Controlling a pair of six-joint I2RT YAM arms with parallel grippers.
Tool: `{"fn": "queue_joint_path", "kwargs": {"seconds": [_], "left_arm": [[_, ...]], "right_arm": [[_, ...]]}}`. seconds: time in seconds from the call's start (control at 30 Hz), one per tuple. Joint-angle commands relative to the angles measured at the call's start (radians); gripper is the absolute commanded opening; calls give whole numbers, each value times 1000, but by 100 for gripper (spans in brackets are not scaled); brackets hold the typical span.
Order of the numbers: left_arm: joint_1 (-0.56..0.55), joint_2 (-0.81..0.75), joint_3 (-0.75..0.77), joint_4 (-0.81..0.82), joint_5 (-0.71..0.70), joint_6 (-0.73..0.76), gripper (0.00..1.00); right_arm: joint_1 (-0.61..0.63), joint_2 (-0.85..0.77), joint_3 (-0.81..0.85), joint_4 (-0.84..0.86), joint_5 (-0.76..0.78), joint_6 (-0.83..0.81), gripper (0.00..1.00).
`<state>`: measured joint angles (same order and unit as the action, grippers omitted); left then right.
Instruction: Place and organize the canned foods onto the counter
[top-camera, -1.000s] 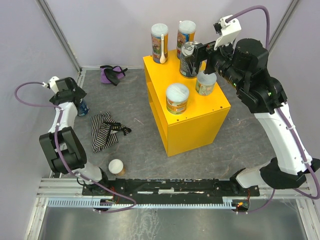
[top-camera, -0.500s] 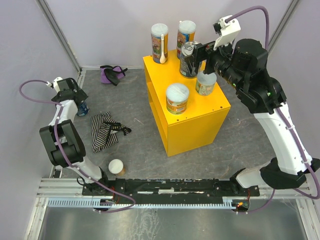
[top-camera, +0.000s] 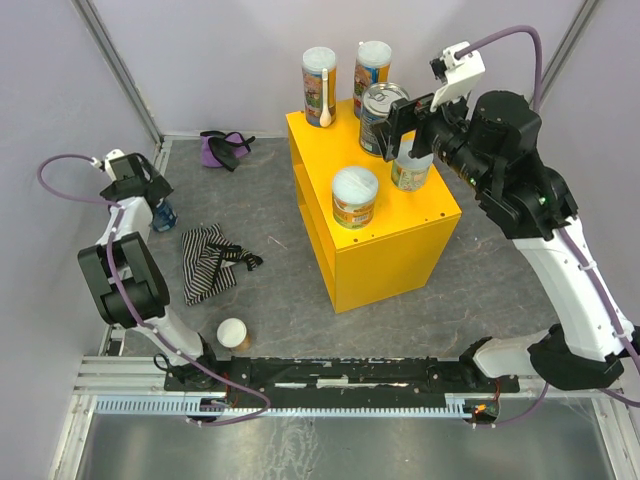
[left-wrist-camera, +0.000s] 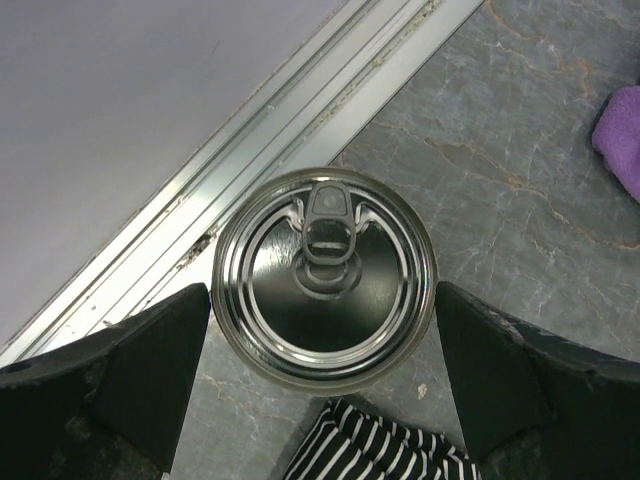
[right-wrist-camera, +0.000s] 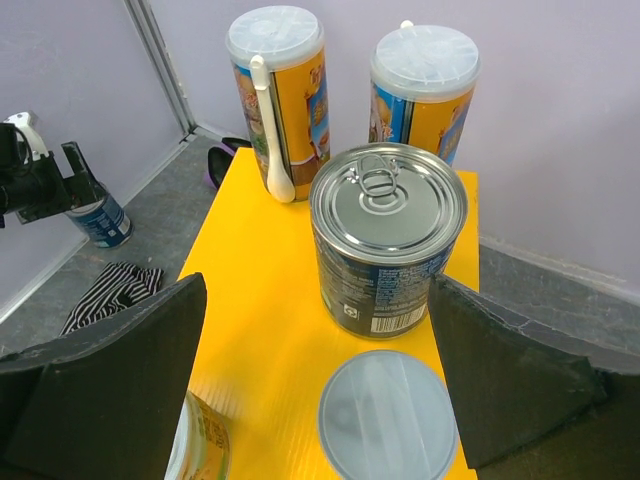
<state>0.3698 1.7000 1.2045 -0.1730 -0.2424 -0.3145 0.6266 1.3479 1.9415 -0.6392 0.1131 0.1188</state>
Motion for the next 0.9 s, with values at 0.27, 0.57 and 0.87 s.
{"fn": "queue_joint_path", "kwargs": {"seconds": [0.27,0.57,0.87], "left_arm": [[25,78,50,38,83,92,99],[22,89,35,48,214,144,94],[-62,84,0,38,274,239,76]], "right_arm": [[23,-76,-77,99,35,-11,99],[30,-76,-87,113,38,-4,99],[30,-67,-78,108,29,-8,100]]}}
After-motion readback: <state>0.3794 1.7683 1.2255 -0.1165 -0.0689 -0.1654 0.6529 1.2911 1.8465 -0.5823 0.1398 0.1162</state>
